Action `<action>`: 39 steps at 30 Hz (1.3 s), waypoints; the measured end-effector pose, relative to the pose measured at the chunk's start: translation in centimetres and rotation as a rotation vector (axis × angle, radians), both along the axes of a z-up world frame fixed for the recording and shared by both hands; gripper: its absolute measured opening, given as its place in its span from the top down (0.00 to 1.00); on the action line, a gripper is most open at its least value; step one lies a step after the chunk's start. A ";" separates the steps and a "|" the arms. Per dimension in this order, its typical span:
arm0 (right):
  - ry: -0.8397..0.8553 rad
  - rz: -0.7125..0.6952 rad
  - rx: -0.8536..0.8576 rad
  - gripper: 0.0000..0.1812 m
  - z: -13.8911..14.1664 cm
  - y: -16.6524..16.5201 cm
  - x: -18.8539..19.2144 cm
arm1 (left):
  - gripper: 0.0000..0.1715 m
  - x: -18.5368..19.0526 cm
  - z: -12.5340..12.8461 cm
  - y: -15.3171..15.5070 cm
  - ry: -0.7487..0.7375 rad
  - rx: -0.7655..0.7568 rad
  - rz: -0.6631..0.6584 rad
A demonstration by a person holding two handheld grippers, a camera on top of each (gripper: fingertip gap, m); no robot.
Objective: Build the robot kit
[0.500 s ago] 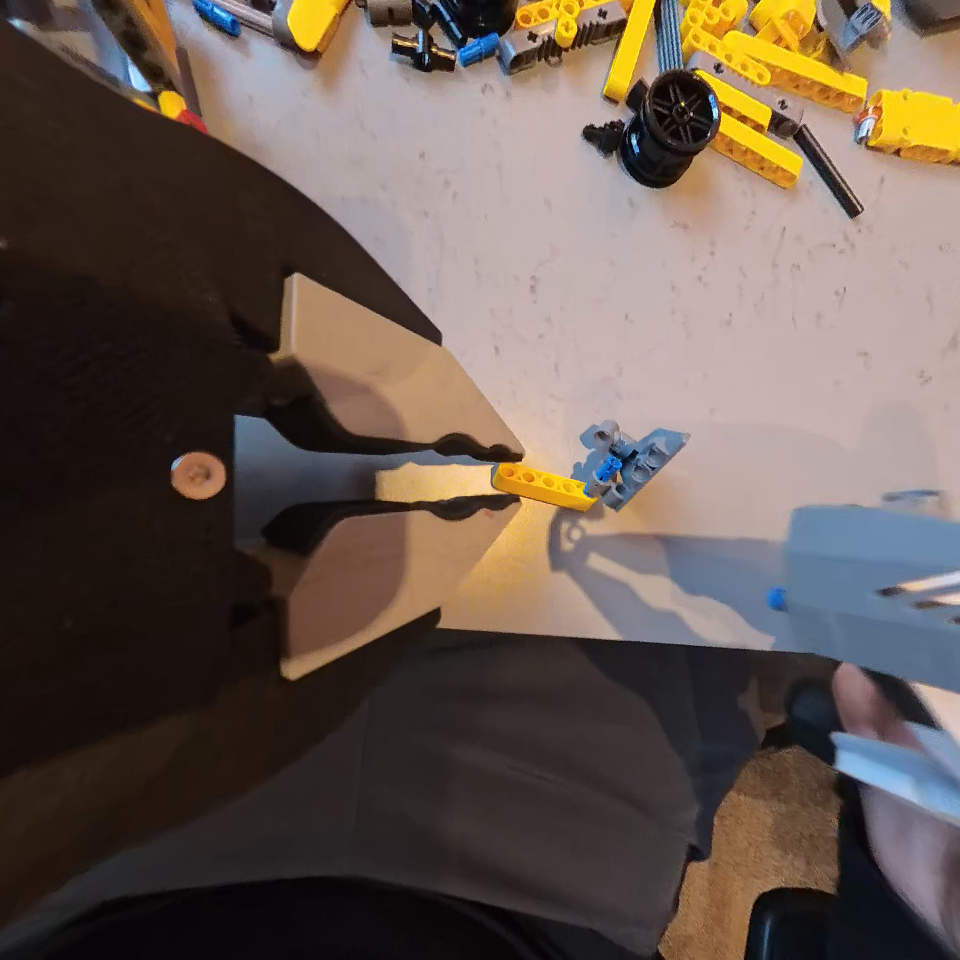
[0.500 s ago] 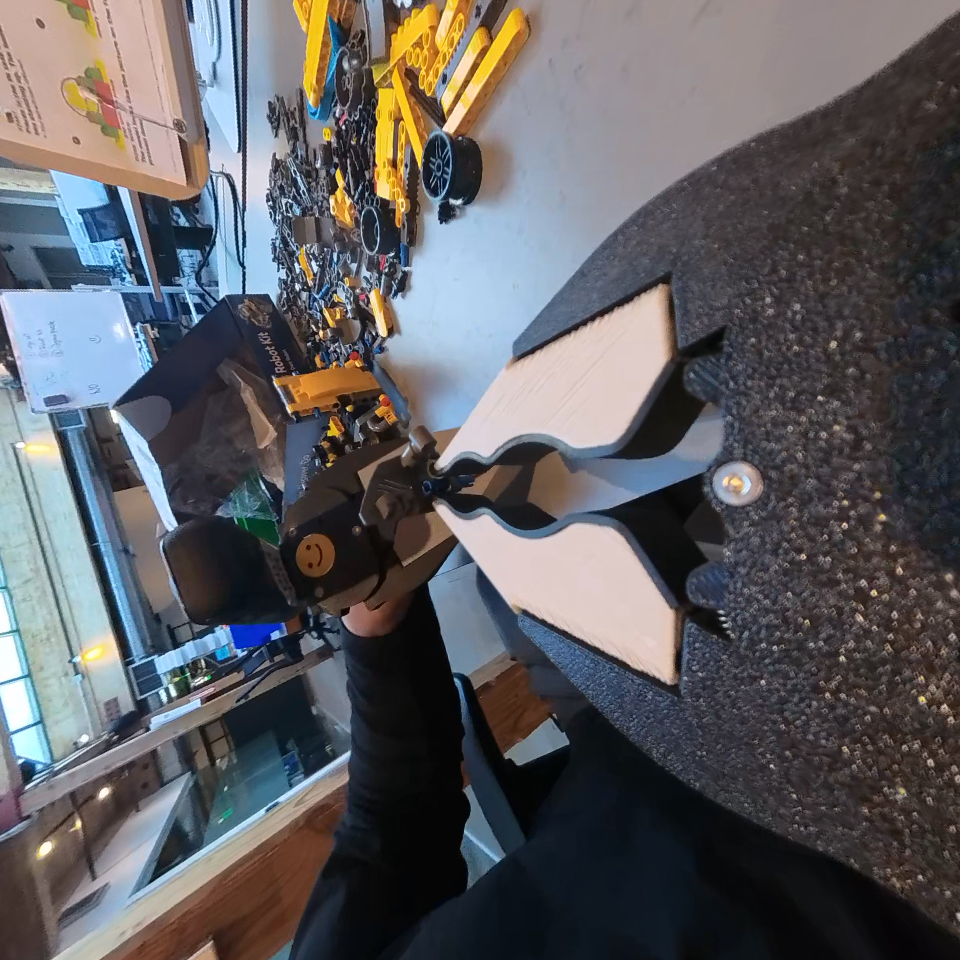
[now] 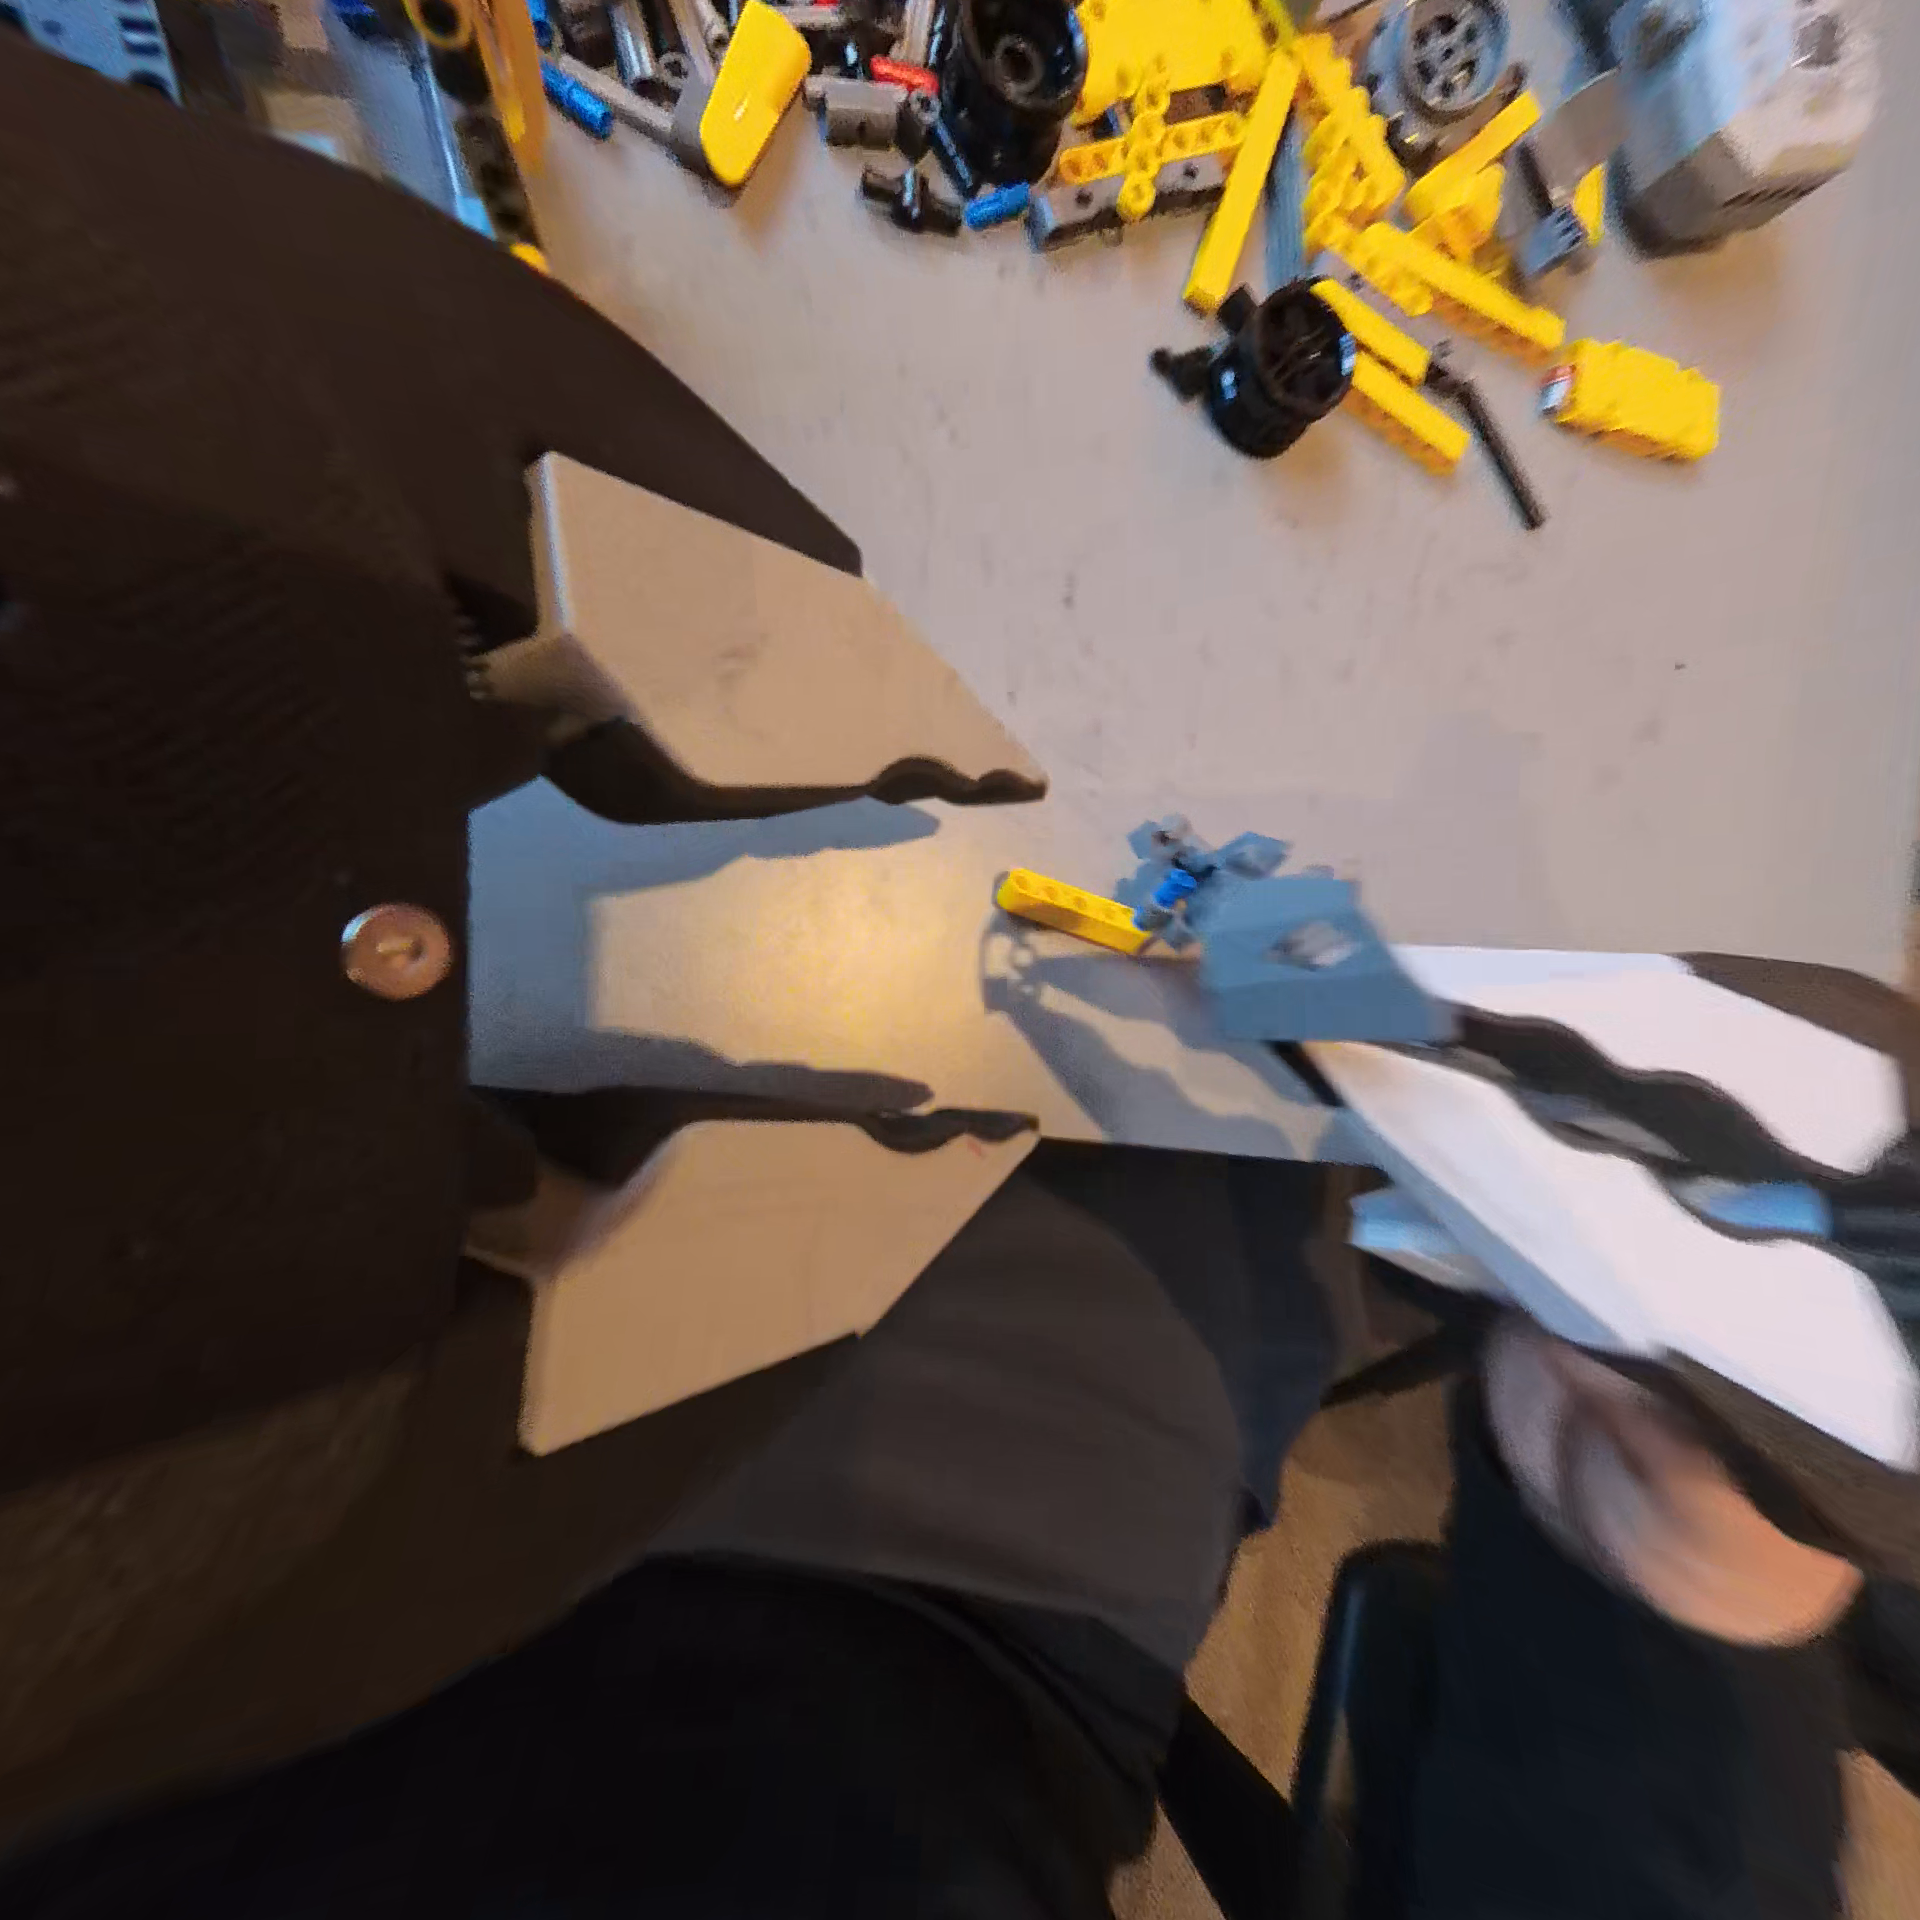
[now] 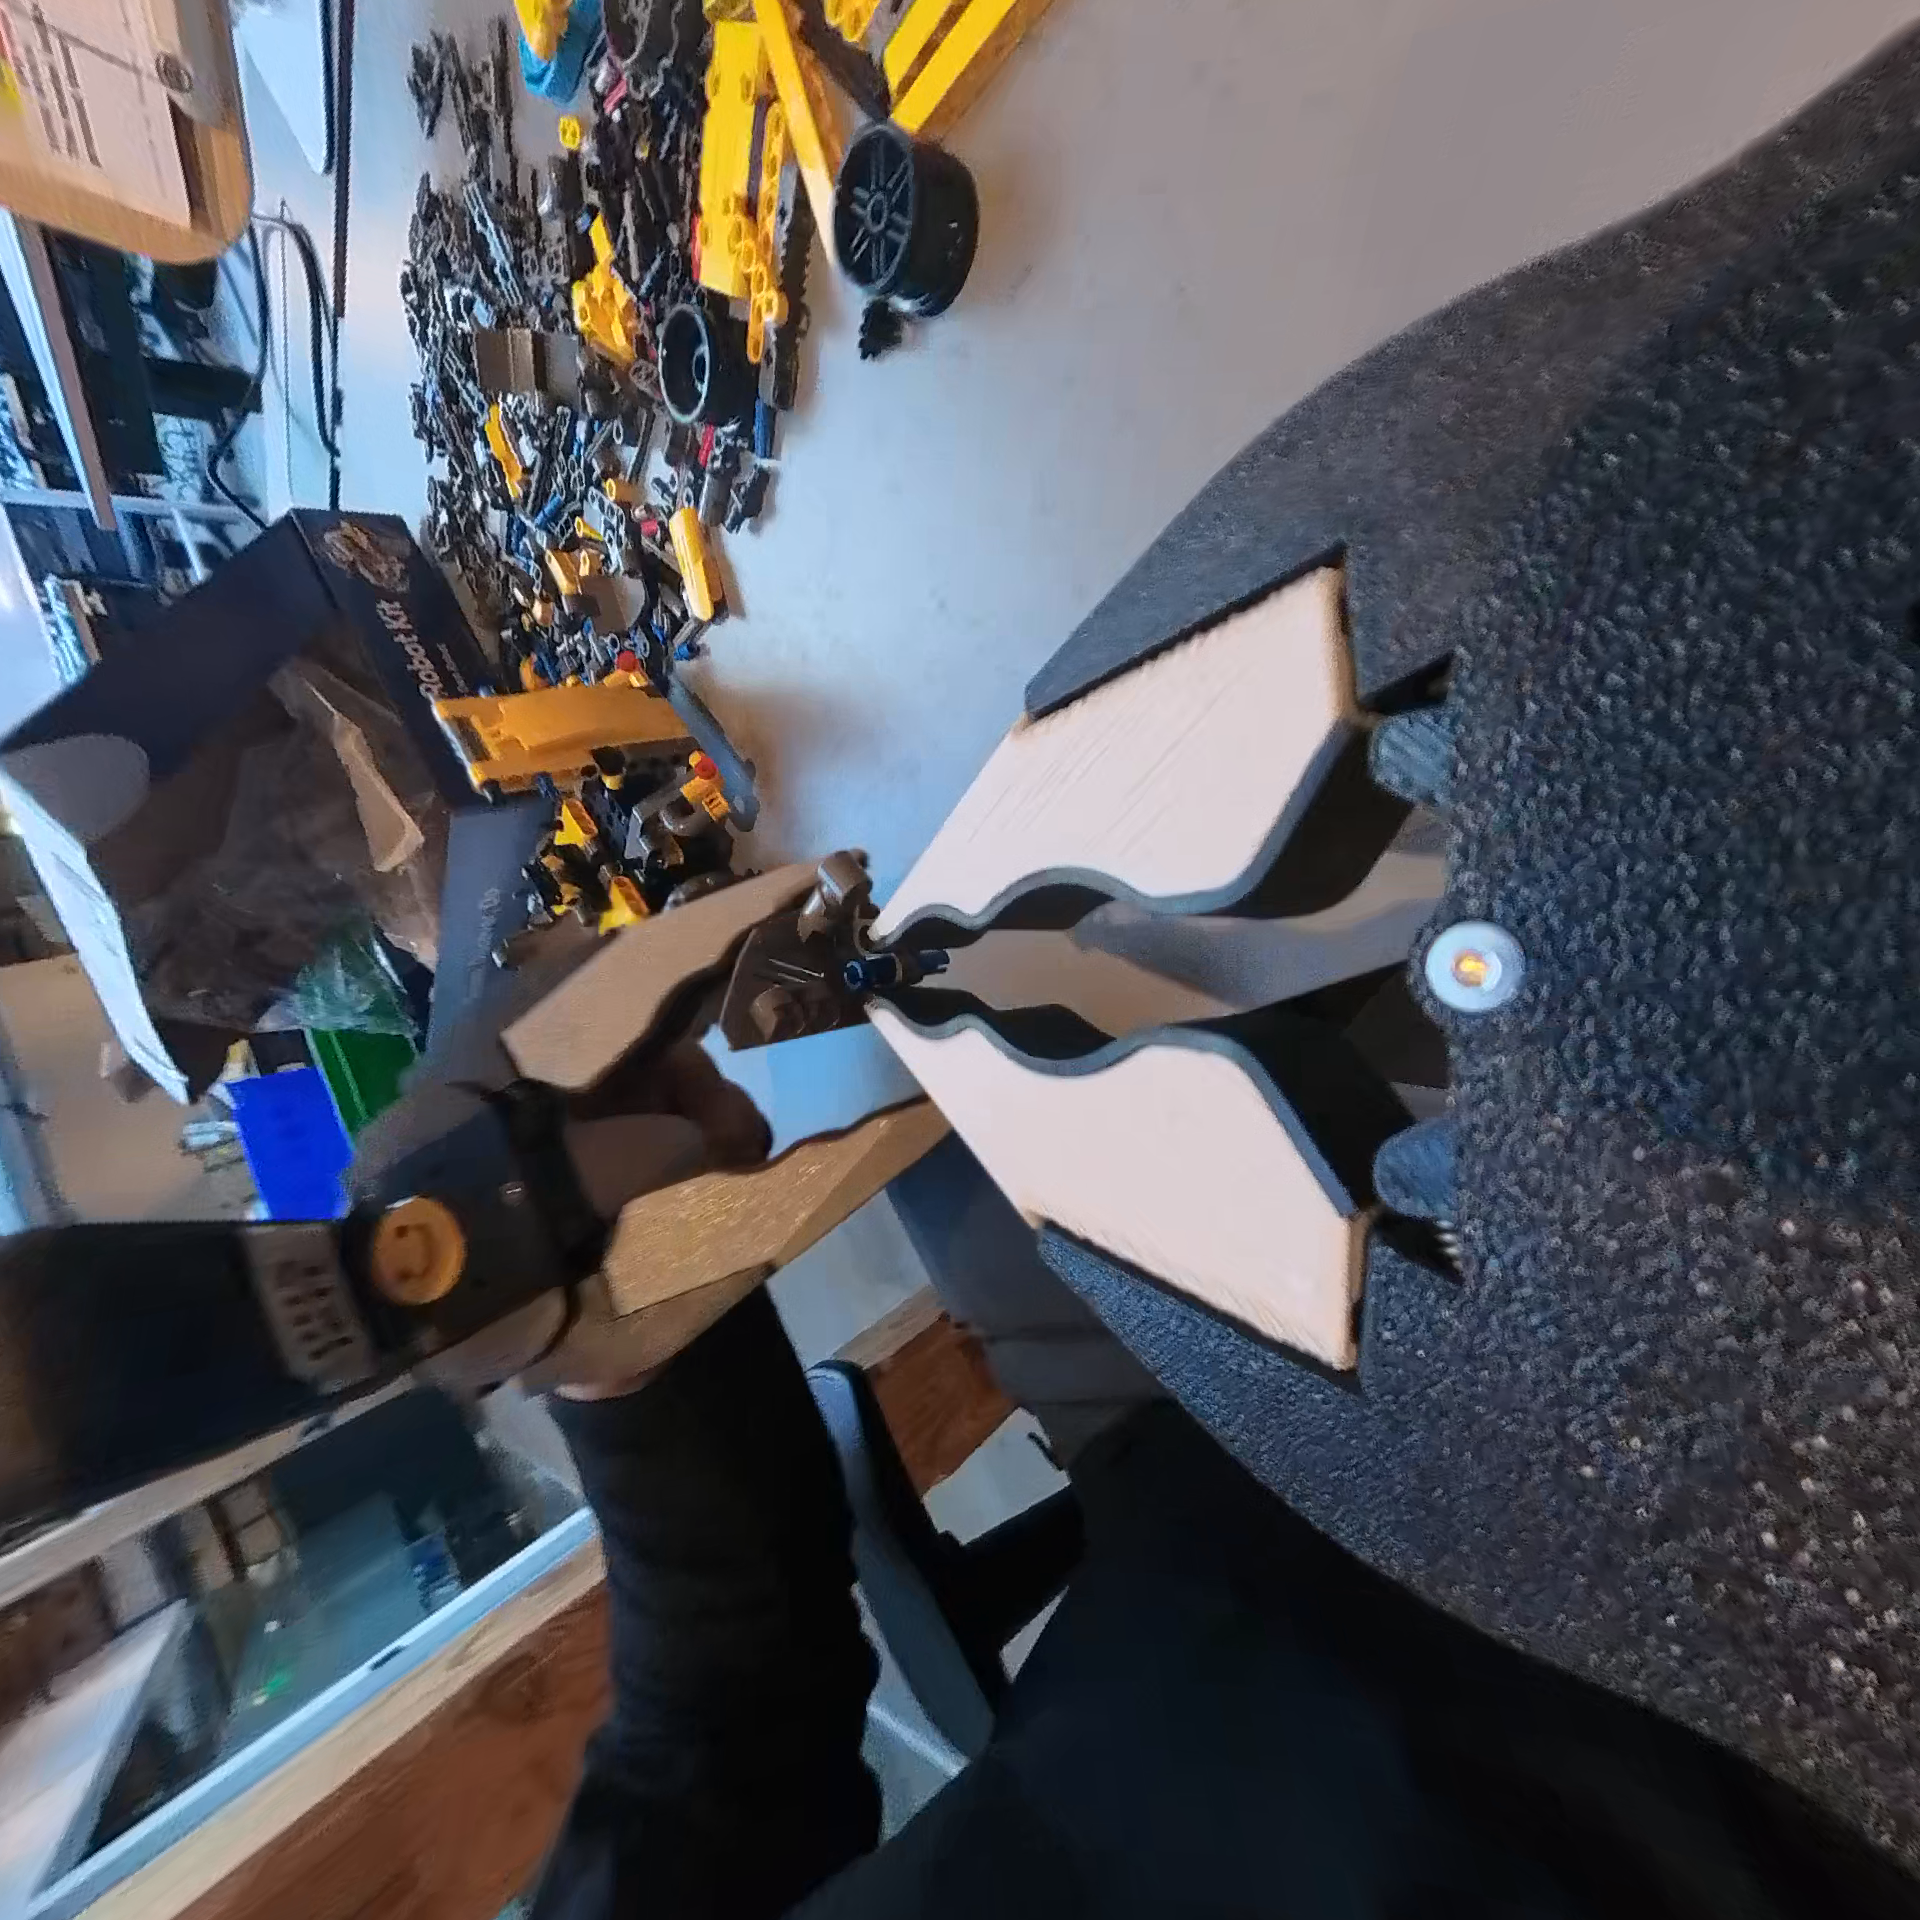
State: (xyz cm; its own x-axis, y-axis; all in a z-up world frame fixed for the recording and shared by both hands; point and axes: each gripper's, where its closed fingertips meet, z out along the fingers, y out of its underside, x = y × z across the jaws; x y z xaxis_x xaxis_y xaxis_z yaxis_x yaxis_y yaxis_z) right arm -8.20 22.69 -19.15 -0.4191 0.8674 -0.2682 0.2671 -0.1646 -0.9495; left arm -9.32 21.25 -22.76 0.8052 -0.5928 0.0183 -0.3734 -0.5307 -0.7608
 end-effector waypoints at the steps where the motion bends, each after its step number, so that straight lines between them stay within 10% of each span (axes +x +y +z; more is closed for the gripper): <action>1: -0.002 0.007 0.027 0.97 -0.1 -0.2 -0.2 | 0.65 0.2 0.9 0.0 -0.021 0.015 -0.009; 13: 0.094 0.007 0.207 0.97 0.7 -1.8 -1.2 | 0.84 0.6 4.3 0.2 -0.100 0.248 -0.105; 39: -0.029 0.059 0.504 0.98 -1.3 -0.6 -2.4 | 0.83 -0.4 3.0 1.5 -0.171 0.263 -0.162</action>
